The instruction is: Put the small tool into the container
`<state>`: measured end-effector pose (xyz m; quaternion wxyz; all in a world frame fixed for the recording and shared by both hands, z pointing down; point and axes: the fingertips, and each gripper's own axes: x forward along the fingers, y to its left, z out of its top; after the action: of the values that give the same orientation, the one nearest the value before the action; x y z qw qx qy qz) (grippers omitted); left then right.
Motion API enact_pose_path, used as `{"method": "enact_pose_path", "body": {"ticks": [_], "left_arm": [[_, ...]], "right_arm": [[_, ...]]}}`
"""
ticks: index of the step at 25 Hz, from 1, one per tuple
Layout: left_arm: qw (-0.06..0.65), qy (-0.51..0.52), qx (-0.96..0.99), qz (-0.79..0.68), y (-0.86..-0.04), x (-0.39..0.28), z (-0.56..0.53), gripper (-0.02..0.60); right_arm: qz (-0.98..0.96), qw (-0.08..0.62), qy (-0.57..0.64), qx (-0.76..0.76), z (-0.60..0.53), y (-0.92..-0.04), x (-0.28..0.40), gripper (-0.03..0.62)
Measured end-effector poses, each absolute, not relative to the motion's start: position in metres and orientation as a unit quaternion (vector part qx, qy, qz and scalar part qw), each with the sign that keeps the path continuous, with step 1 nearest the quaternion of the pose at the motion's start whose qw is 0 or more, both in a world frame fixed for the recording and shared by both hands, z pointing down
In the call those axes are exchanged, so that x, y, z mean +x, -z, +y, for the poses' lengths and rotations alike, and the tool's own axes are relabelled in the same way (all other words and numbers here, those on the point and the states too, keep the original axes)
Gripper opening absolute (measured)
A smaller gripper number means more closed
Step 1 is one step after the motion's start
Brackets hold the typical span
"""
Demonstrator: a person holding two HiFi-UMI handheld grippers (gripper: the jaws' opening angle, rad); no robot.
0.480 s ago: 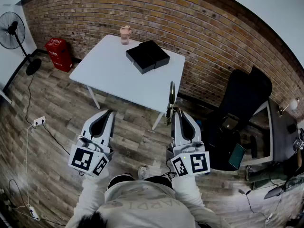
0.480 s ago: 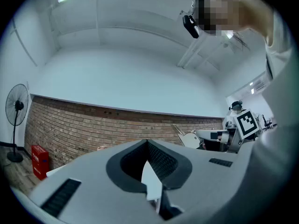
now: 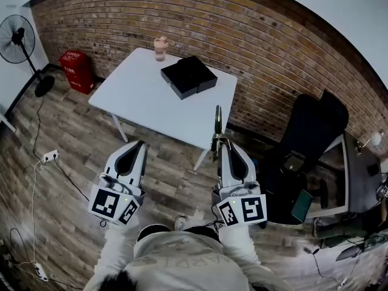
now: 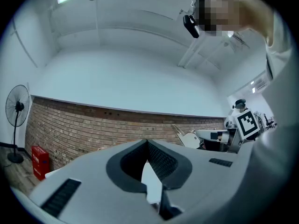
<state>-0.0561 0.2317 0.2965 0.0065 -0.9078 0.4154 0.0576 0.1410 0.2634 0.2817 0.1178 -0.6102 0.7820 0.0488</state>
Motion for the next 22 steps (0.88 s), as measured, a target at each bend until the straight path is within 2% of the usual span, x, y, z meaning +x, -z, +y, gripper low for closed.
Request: {"method": "enact_pose_path", "body": {"ticks": [22], "left_arm": [[0.021,-0.063,-0.893,0.446,-0.304,-0.005,0.186,0.005]], "right_arm": [[0.805,0.117,-0.037,-0.58,0.2,-0.3,0.189,0.037]]}}
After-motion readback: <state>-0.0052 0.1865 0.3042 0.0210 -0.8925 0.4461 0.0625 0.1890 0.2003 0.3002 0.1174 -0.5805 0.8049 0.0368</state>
